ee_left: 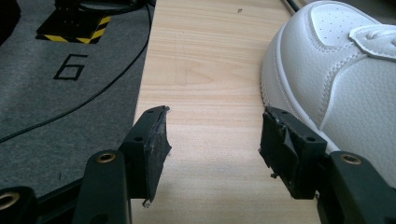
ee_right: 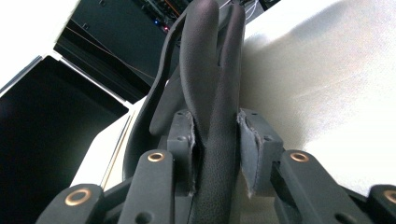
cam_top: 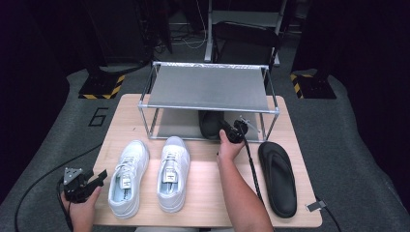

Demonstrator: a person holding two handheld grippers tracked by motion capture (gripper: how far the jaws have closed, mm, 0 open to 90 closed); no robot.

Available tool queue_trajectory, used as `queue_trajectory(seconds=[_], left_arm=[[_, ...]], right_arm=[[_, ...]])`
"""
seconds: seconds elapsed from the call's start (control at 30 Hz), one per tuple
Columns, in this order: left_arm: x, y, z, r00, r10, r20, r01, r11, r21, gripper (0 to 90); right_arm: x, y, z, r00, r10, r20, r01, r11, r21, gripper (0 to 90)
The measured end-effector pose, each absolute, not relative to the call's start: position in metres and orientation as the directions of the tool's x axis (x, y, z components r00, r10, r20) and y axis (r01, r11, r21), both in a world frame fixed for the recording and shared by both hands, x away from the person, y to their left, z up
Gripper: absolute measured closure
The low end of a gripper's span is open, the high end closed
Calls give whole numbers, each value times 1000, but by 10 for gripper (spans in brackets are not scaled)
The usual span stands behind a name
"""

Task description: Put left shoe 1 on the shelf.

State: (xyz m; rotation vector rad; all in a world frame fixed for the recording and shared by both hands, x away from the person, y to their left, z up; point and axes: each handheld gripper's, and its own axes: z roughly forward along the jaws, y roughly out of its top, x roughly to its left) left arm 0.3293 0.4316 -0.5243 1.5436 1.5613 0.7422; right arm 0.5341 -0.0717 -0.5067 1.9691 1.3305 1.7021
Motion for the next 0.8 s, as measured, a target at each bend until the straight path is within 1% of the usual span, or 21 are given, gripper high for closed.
queue_trajectory(seconds=[0.03, 0.07, 0.13, 0.23, 0.3, 0.33, 0.37, 0.43, 0.47, 0.5, 0.6, 0.63, 0.67, 0.8], left_arm=[[329, 432, -524, 67, 988, -136, 524, 81, 848, 411], [329, 432, -524, 68, 988, -136, 523, 81, 849, 411], [329, 432, -524, 68, 988, -135, 525, 79, 847, 411], [328, 432, -524, 70, 989, -133, 527, 76, 846, 411], [329, 432, -524, 67, 989, -130, 519, 77, 851, 411], [329, 432, -525, 64, 989, -132, 511, 82, 856, 411], [328, 432, -525, 67, 989, -135, 523, 81, 848, 411], [328, 432, -525, 67, 989, -135, 529, 79, 845, 411], [328, 432, -525, 69, 989, -134, 532, 77, 843, 411], [328, 432, -525, 70, 988, -134, 531, 77, 844, 411], [328, 432, -525, 66, 988, -139, 530, 83, 844, 411], [329, 432, -525, 66, 989, -135, 518, 82, 852, 411], [328, 432, -525, 68, 989, -135, 530, 79, 845, 411], [328, 433, -525, 68, 989, -133, 526, 77, 847, 412]], right_arm=[[535, -72, -507, -89, 735, 672, 474, -562, 678, 672], [534, -70, -507, -64, 728, 683, 491, -573, 656, 672], [535, -69, -508, -69, 725, 685, 491, -573, 656, 672], [536, -67, -510, -67, 738, 672, 486, -564, 668, 672], [538, -67, -513, -83, 744, 662, 483, -551, 680, 671], [538, -67, -513, -70, 745, 663, 499, -549, 670, 671], [538, -68, -515, -74, 752, 655, 500, -540, 677, 671], [539, -68, -516, -66, 744, 665, 503, -551, 666, 670], [539, -68, -518, -72, 750, 657, 499, -543, 675, 670], [539, -67, -518, -60, 738, 672, 504, -559, 659, 670], [540, -67, -521, -80, 737, 671, 499, -554, 667, 670], [540, -66, -521, -72, 728, 682, 507, -562, 654, 670], [540, -65, -521, -72, 723, 687, 509, -566, 649, 670], [540, -64, -524, -88, 732, 675, 506, -551, 664, 670]])
